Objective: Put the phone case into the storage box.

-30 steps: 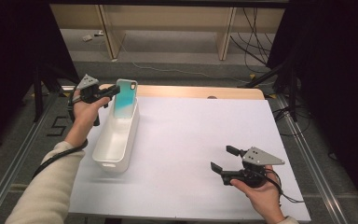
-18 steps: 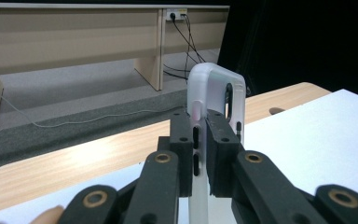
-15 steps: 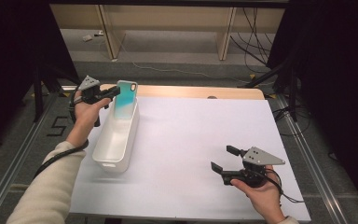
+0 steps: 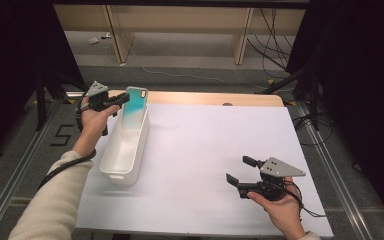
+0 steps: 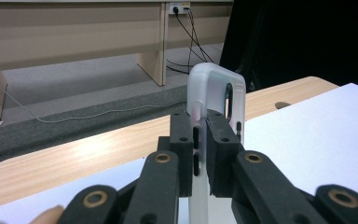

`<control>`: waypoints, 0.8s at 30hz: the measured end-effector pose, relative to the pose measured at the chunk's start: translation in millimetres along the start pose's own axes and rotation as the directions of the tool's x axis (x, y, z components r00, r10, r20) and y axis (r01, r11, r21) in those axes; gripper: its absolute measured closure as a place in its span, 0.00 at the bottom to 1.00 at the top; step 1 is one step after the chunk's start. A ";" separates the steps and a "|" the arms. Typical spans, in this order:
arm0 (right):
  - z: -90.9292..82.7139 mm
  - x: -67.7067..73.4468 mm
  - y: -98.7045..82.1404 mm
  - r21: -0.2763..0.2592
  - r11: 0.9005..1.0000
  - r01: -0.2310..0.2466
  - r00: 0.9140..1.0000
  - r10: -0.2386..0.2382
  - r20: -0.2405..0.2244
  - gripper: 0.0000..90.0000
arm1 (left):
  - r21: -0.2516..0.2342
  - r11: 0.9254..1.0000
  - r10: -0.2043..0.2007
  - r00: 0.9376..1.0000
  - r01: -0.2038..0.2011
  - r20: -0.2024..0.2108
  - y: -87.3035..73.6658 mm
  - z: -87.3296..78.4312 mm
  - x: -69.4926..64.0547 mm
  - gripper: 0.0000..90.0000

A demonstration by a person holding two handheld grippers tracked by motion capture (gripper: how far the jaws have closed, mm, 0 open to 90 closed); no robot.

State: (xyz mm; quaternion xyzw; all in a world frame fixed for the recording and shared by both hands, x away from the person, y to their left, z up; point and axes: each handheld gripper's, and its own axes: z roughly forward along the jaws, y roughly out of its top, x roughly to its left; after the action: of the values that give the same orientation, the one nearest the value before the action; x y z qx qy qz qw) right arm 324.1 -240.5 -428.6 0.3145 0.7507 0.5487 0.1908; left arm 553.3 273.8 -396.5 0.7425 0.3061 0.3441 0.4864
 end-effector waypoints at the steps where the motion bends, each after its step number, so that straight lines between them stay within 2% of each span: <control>1: -0.2 0.8 -0.3 0.008 1.000 -0.009 1.000 0.009 -0.003 0.19 | 0.001 1.000 -0.001 1.000 0.001 -0.001 -0.5 0.3 0.2 0.91; 3: 0.4 0.6 -0.5 -0.003 1.000 -0.002 1.000 0.002 0.001 0.19 | 0.006 1.000 -0.001 1.000 0.001 -0.005 -1.6 0.7 0.6 0.91; 4: -0.7 0.9 -0.1 0.014 1.000 -0.011 1.000 0.011 -0.005 0.19 | 0.006 1.000 0.001 1.000 -0.001 -0.005 -2.1 0.9 1.1 0.91; 7: 0.1 0.4 -0.2 0.003 1.000 -0.011 1.000 0.011 -0.010 0.19 | 0.006 0.999 0.036 0.999 -0.037 0.017 -2.5 2.4 4.3 0.91; 9: 0.4 -0.9 -0.5 0.002 1.000 0.009 1.000 -0.009 -0.001 0.19 | 0.008 1.000 0.028 1.000 -0.029 0.008 -3.4 2.8 4.2 0.91; 10: 2.0 0.9 -1.2 -0.005 1.000 -0.020 1.000 0.020 -0.017 0.19 | 0.008 1.000 0.030 1.000 -0.030 0.008 -3.9 3.3 4.4 0.91; 24: 1.4 0.5 -1.1 0.007 1.000 -0.018 1.000 0.018 -0.015 0.19 | 0.017 0.999 0.038 0.999 -0.039 0.008 -8.7 6.5 6.0 0.91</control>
State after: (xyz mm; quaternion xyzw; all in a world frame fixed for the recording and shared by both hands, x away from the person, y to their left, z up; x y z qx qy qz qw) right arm 324.3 -239.4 -430.1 0.3177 0.7513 0.5500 0.1790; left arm 561.0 278.2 -405.3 0.7537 0.2929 0.3480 0.4744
